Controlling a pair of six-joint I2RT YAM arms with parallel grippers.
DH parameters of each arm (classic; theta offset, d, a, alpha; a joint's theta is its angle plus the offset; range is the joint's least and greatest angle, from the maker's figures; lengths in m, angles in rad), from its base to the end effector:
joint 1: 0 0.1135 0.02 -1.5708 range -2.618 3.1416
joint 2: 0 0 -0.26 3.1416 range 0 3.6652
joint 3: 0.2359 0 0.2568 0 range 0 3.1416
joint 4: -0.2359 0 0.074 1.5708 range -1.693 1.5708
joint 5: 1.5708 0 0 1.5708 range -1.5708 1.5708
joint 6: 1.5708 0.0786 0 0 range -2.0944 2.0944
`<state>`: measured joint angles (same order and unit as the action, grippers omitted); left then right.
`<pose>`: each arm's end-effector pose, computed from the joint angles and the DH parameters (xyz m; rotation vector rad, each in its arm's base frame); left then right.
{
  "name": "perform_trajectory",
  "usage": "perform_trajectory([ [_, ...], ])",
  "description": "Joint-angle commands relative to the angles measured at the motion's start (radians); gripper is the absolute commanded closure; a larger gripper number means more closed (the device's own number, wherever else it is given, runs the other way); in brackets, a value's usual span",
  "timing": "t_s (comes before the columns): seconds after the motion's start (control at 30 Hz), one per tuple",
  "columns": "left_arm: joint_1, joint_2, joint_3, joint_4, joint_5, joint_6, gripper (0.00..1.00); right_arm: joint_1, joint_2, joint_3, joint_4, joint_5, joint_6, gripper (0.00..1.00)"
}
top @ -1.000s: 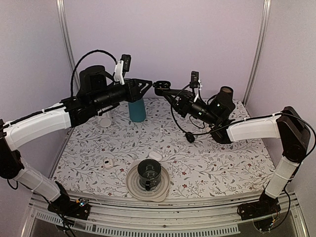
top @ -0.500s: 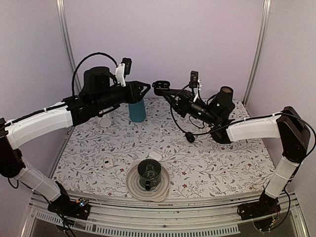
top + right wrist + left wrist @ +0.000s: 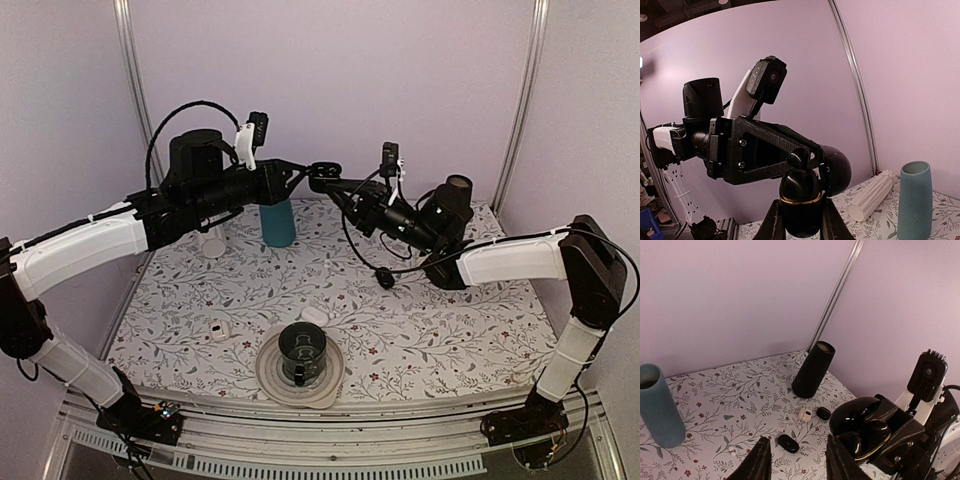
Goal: Insert the wireless bluetooth earbuds into the charging case
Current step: Adjust the left earbud in the left side groove of the charging case.
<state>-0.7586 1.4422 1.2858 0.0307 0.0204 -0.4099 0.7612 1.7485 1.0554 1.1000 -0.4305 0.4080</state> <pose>0.2849 -0.2722 0.3726 0.3241 1.7477 -0.8794 0.2887 0.3203 0.3136 -0.6219 1.1454 1.2629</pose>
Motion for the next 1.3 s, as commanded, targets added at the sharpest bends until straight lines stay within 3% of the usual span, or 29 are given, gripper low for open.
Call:
perform_trajectory([
  [0.0,-0.006,-0.001,0.021,0.002,0.023,0.021,0.62,0.006,0.015,0.033,-0.003,0.02,-0.013,0.98],
  [0.93,-0.021,-0.017,0.02,0.0,0.028,0.022,0.62,0.017,0.033,0.043,-0.031,0.056,-0.05,0.98],
  [1.27,-0.019,-0.027,0.018,0.013,0.059,0.01,0.62,0.018,0.046,0.046,-0.013,0.003,-0.046,0.98],
])
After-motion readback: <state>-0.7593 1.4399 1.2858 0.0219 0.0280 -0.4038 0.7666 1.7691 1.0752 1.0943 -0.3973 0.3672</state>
